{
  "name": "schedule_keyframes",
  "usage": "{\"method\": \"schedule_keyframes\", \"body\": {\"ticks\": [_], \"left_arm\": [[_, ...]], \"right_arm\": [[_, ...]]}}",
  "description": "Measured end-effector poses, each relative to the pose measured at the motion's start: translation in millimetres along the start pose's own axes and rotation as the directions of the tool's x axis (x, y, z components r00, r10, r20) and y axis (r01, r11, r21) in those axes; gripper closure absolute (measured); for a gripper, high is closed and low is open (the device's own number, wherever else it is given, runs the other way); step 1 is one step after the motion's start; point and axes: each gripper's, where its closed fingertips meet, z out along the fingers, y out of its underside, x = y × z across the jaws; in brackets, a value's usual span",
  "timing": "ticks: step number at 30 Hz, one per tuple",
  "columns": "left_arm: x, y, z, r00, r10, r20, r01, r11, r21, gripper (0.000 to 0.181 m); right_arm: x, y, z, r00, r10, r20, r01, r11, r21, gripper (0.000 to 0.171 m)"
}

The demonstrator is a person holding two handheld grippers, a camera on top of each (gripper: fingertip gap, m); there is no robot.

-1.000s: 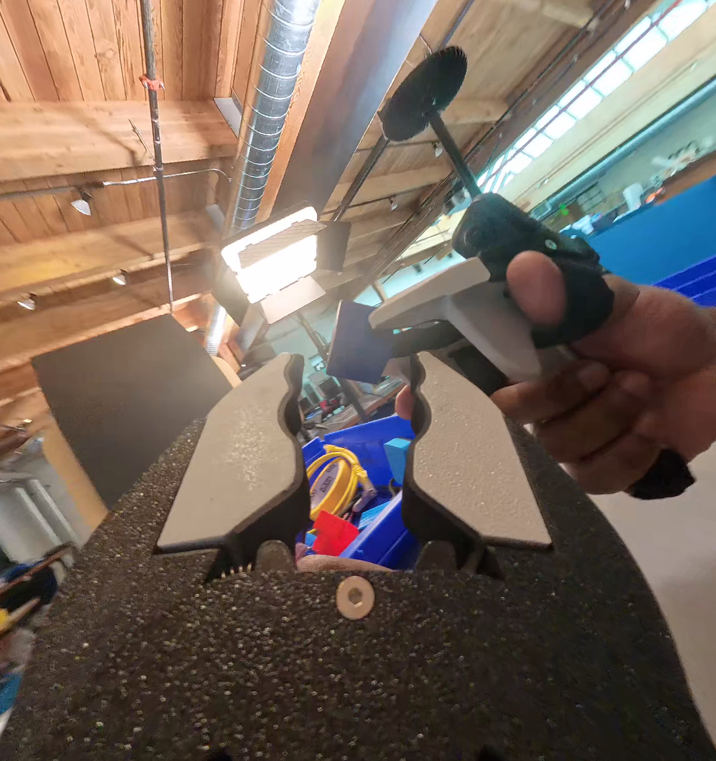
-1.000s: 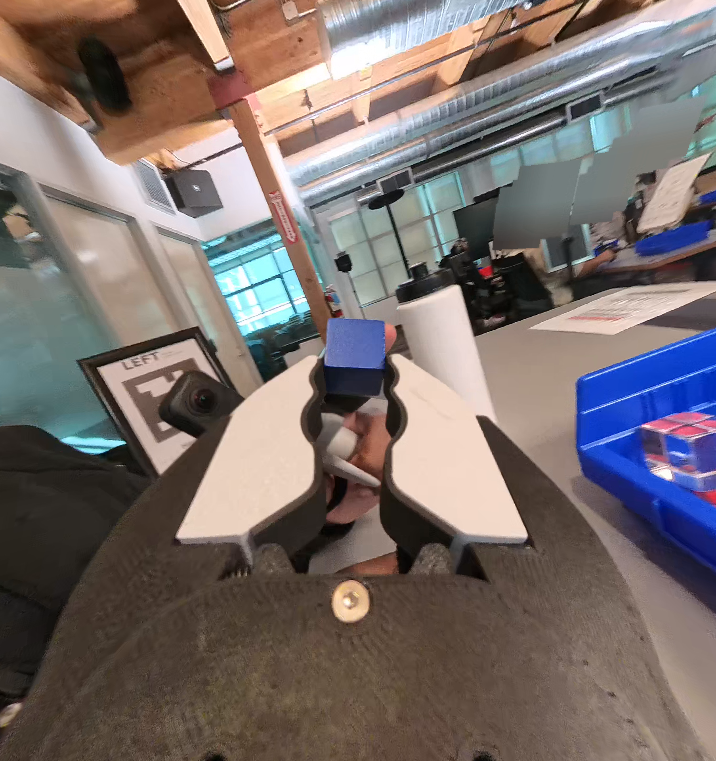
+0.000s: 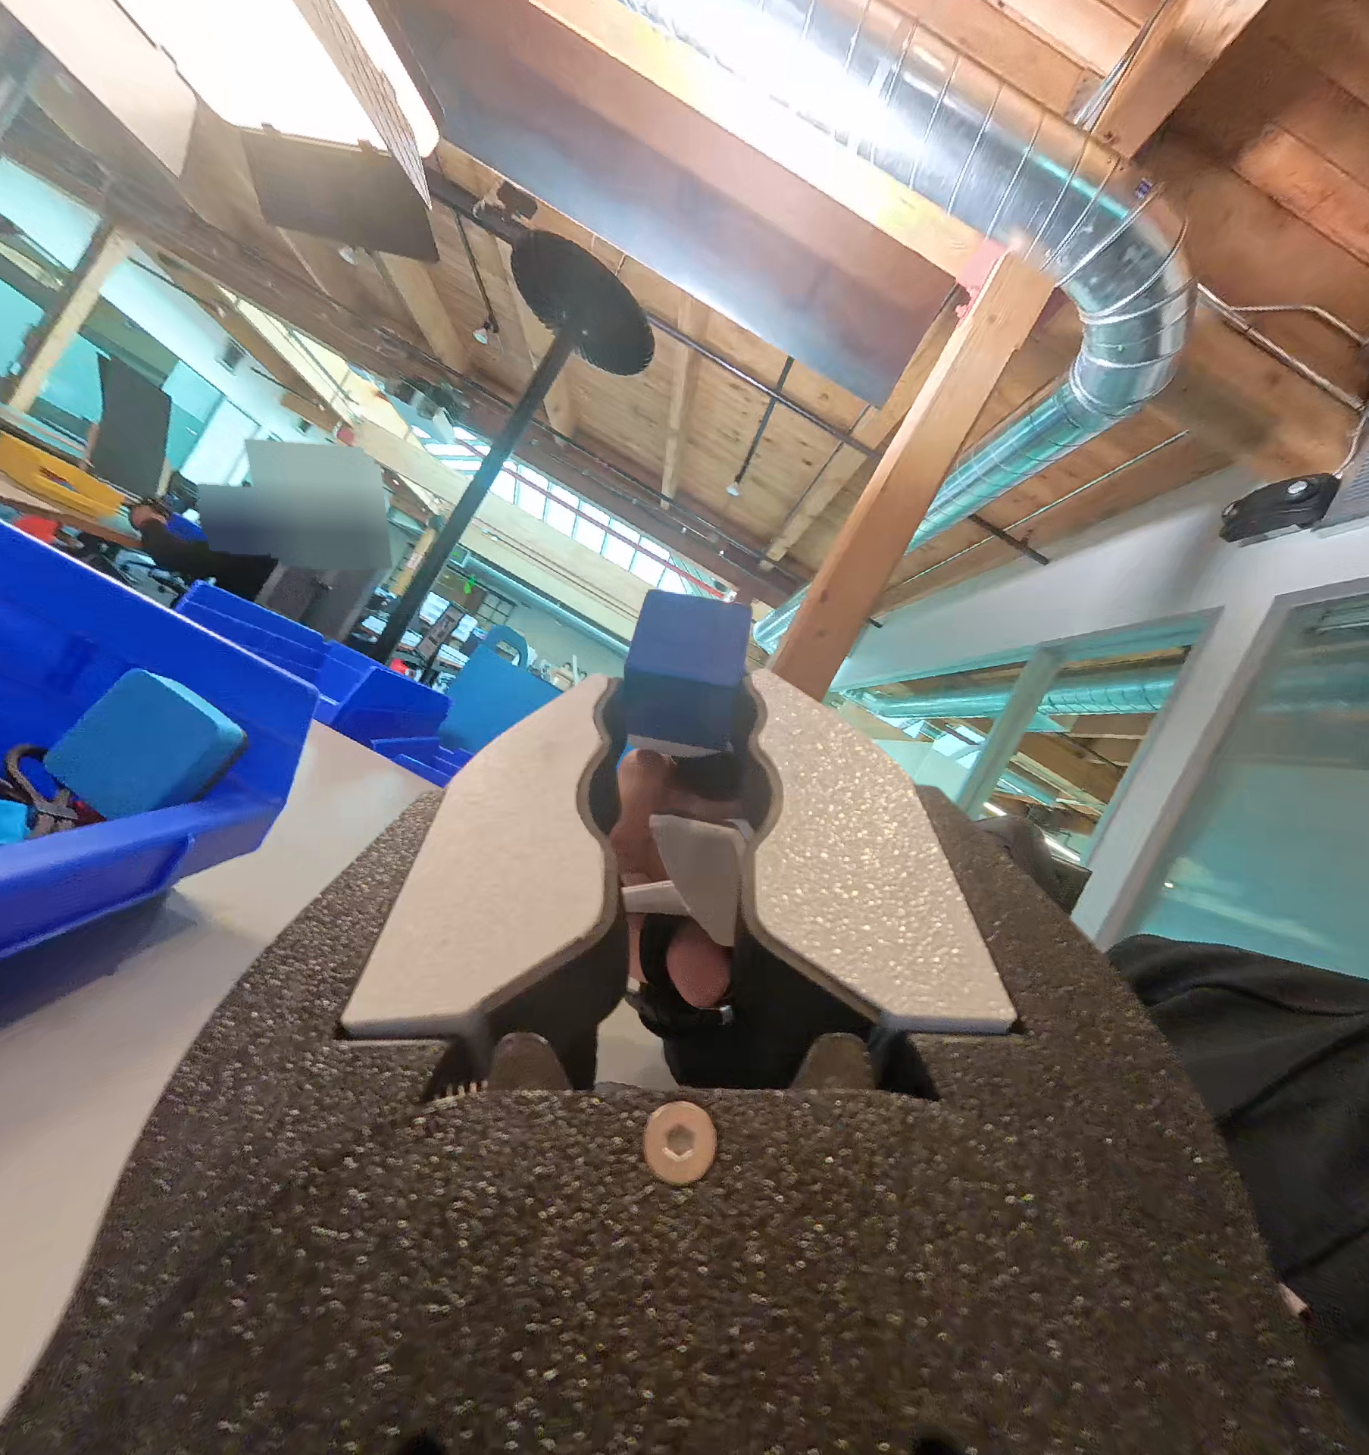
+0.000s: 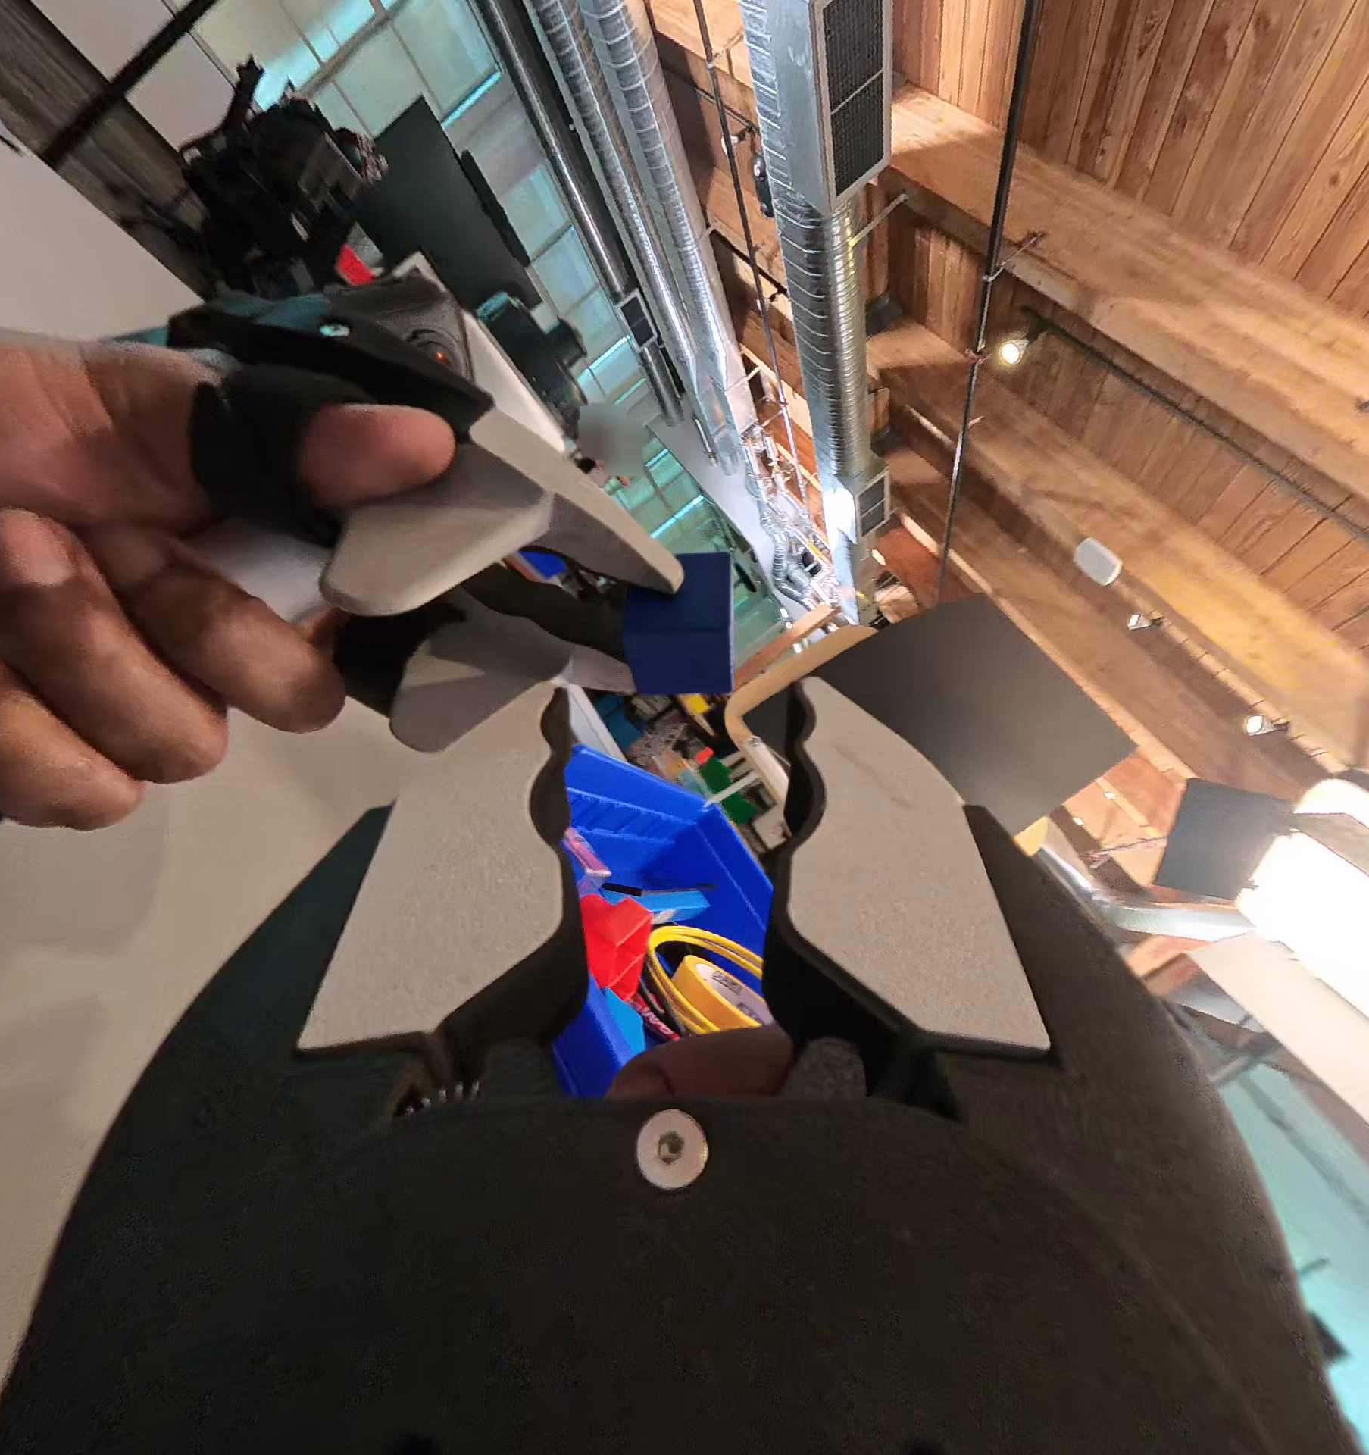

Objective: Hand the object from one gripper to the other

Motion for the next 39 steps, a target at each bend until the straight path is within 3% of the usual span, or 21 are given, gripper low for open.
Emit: {"method": "schedule_keyframes", "body": {"ticks": [4, 7, 10, 12, 14, 17, 20, 22, 26, 31, 34, 39], "left_arm": [[0, 12, 4, 1.0, -0.019, -0.001, 0.019, 0.998, -0.064, 0.153], [-2, 17, 7, 1.0, 0.007, 0.021, -0.005, 0.996, -0.092, 0.153], [-5, 11, 7, 0.979, 0.179, 0.101, -0.173, 0.982, -0.07, 0.145], [-4, 3, 6, 0.923, 0.348, 0.165, -0.343, 0.937, -0.06, 0.14], [-3, -2, 5, 0.826, 0.516, 0.227, -0.512, 0.855, -0.084, 0.134], [1, 0, 7, 0.625, 0.733, 0.269, -0.719, 0.675, -0.166, 0.13], [13, 5, 12, 0.426, 0.871, 0.245, -0.856, 0.475, -0.202, 0.129], [15, 11, 14, 0.315, 0.922, 0.224, -0.898, 0.366, -0.244, 0.129], [15, 22, 18, 0.201, 0.963, 0.179, -0.923, 0.247, -0.295, 0.128], [10, 18, 15, 0.114, 0.972, 0.204, -0.925, 0.179, -0.335, 0.129], [7, 15, 13, 0.05, 0.973, 0.225, -0.923, 0.131, -0.363, 0.138], [11, 14, 12, 0.032, 0.974, 0.224, -0.928, 0.112, -0.355, 0.151]], "right_arm": [[-1, 2, 1, 0.998, -0.054, -0.025, 0.053, 0.998, -0.016, 0.124], [1, 6, 1, 0.999, -0.046, -0.028, 0.045, 0.999, -0.028, 0.144], [6, 12, 1, 0.991, 0.136, 0.014, -0.135, 0.989, -0.052, 0.144], [12, 16, 1, 0.949, 0.311, 0.047, -0.308, 0.949, -0.063, 0.144], [12, 16, 0, 0.847, 0.515, 0.128, -0.51, 0.857, -0.076, 0.144], [7, 8, -4, 0.575, 0.767, 0.284, -0.775, 0.622, -0.113, 0.144], [8, 5, -6, 0.318, 0.876, 0.362, -0.904, 0.395, -0.161, 0.144], [12, 2, -7, 0.213, 0.894, 0.394, -0.938, 0.3, -0.174, 0.144], [13, -4, -11, 0.073, 0.887, 0.457, -0.96, 0.186, -0.207, 0.144], [9, -9, -13, -0.062, 0.867, 0.495, -0.959, 0.086, -0.271, 0.144], [3, -16, -14, -0.093, 0.848, 0.522, -0.949, 0.083, -0.304, 0.144], [-6, -16, -13, -0.074, 0.855, 0.513, -0.938, 0.115, -0.326, 0.144]]}}
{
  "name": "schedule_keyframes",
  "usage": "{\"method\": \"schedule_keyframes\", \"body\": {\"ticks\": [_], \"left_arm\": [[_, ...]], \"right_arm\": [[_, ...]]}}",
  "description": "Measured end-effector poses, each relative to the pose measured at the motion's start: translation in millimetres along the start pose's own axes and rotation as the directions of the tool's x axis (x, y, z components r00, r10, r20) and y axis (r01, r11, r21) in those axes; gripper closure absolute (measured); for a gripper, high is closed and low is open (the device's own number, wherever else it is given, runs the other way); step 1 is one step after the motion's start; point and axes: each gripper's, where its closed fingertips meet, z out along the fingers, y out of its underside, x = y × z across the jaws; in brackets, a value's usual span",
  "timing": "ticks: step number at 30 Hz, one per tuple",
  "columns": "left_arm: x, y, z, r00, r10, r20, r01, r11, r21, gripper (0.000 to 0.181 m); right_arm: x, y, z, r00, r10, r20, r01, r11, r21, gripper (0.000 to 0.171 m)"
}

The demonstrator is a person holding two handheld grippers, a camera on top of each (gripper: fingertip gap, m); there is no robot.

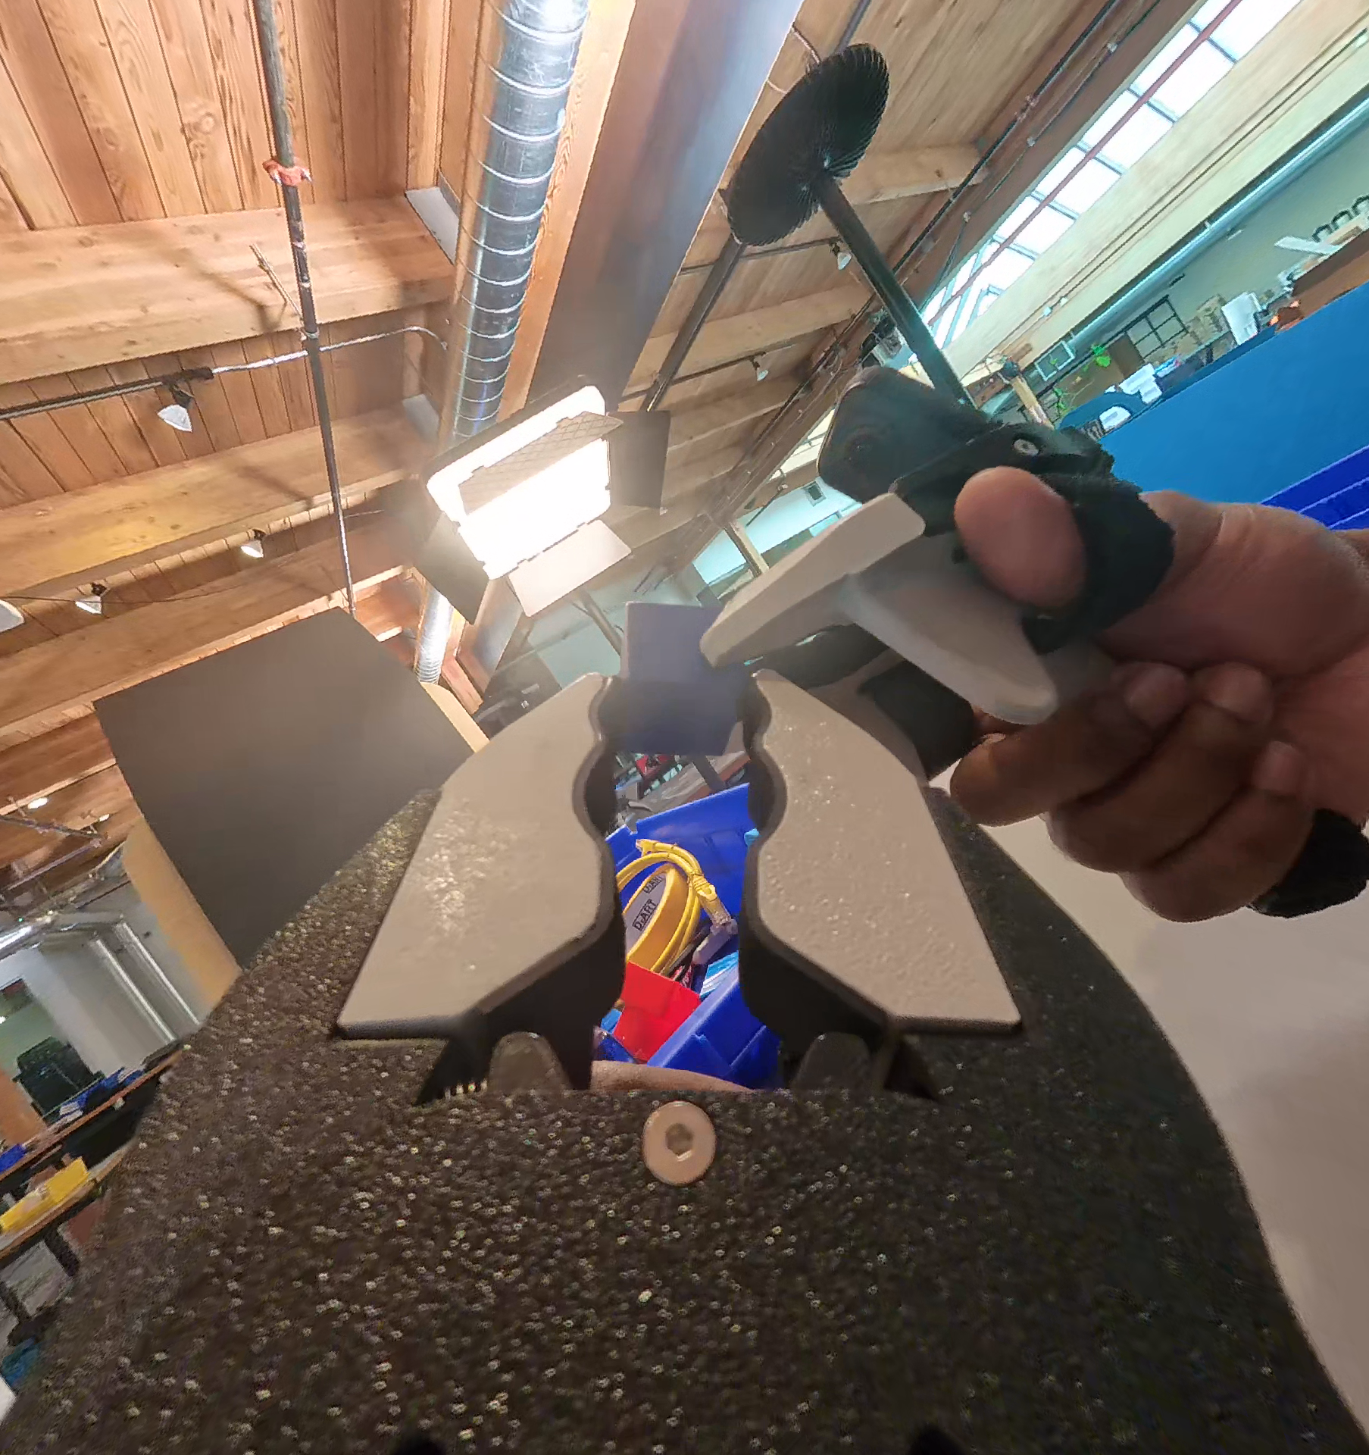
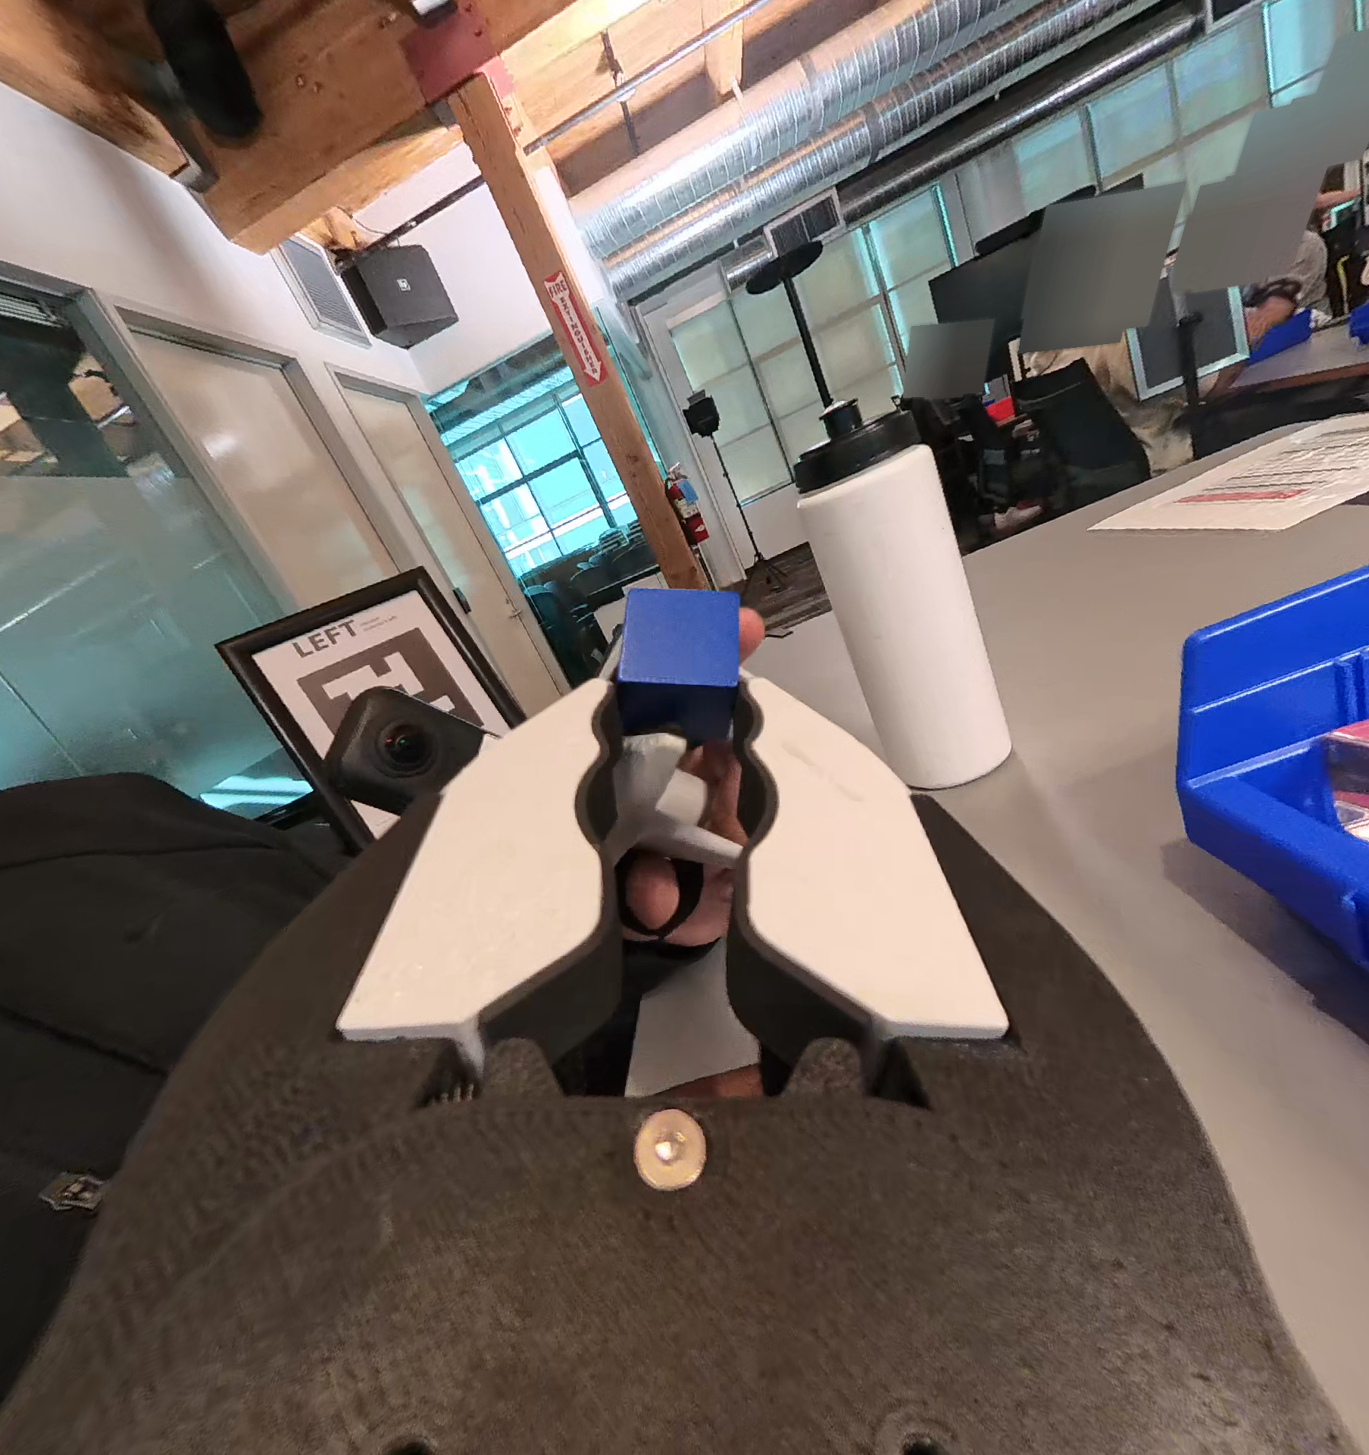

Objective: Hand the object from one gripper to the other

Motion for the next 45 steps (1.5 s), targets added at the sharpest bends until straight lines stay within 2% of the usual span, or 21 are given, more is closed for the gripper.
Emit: {"method": "schedule_keyframes", "body": {"ticks": [3, 5, 7, 10, 13, 14, 16, 19, 21, 24, 27, 29, 31, 35, 45], "left_arm": [[-5, 8, 1, 0.996, -0.085, -0.004, 0.084, 0.995, -0.046, 0.152], [-14, 11, 0, 0.976, -0.216, 0.003, 0.216, 0.975, -0.05, 0.152], [-24, 14, -2, 0.921, -0.39, -0.002, 0.39, 0.92, -0.035, 0.151], [-27, 16, -3, 0.747, -0.658, -0.095, 0.659, 0.752, -0.03, 0.152], [-20, 16, -3, 0.524, -0.824, -0.216, 0.831, 0.55, -0.084, 0.152], [-19, 17, -2, 0.474, -0.851, -0.227, 0.857, 0.505, -0.104, 0.152], [-17, 22, -2, 0.442, -0.869, -0.224, 0.869, 0.476, -0.134, 0.152], [-14, 23, -1, 0.516, -0.829, -0.217, 0.822, 0.55, -0.148, 0.152], [-13, 24, 0, 0.65, -0.738, -0.182, 0.726, 0.674, -0.136, 0.152], [-5, 22, -1, 0.862, -0.477, -0.171, 0.459, 0.878, -0.136, 0.151], [5, 18, -3, 0.953, -0.239, -0.187, 0.222, 0.969, -0.109, 0.152], [14, 15, -6, 0.958, -0.162, -0.235, 0.145, 0.986, -0.086, 0.151], [23, 13, -10, 0.95, -0.116, -0.289, 0.1, 0.992, -0.072, 0.152], [39, 11, -19, 0.918, -0.055, -0.394, 0.042, 0.998, -0.042, 0.151], [73, 6, -37, 0.81, -0.031, -0.586, 0.032, 0.999, -0.009, 0.152]], "right_arm": [[9, -2, -2, 0.992, -0.086, -0.088, 0.085, 0.996, -0.006, 0.141], [17, -9, -7, 0.961, -0.203, -0.187, 0.206, 0.979, -0.005, 0.137], [22, -18, -13, 0.889, -0.352, -0.292, 0.362, 0.932, -0.023, 0.134], [25, -27, -20, 0.692, -0.595, -0.409, 0.6, 0.789, -0.132, 0.13], [21, -22, -16, 0.439, -0.798, -0.413, 0.772, 0.57, -0.282, 0.124], [19, -18, -12, 0.37, -0.841, -0.396, 0.802, 0.504, -0.321, 0.123], [20, -9, -6, 0.272, -0.893, -0.358, 0.83, 0.407, -0.382, 0.122], [21, 1, -3, 0.233, -0.927, -0.294, 0.837, 0.345, -0.425, 0.121], [24, 5, -6, 0.246, -0.932, -0.267, 0.827, 0.346, -0.444, 0.127], [28, 3, -15, 0.301, -0.918, -0.257, 0.797, 0.39, -0.461, 0.127], [17, -8, -23, 0.213, -0.948, -0.237, 0.836, 0.303, -0.458, 0.125], [8, -6, -26, 0.15, -0.974, -0.173, 0.856, 0.215, -0.47, 0.125], [-3, 1, -28, 0.158, -0.983, -0.091, 0.874, 0.183, -0.451, 0.125], [-25, 17, -33, 0.264, -0.964, 0.038, 0.896, 0.23, -0.381, 0.125], [-31, 46, -38, 0.371, -0.908, 0.195, 0.869, 0.266, -0.416, 0.126]]}}
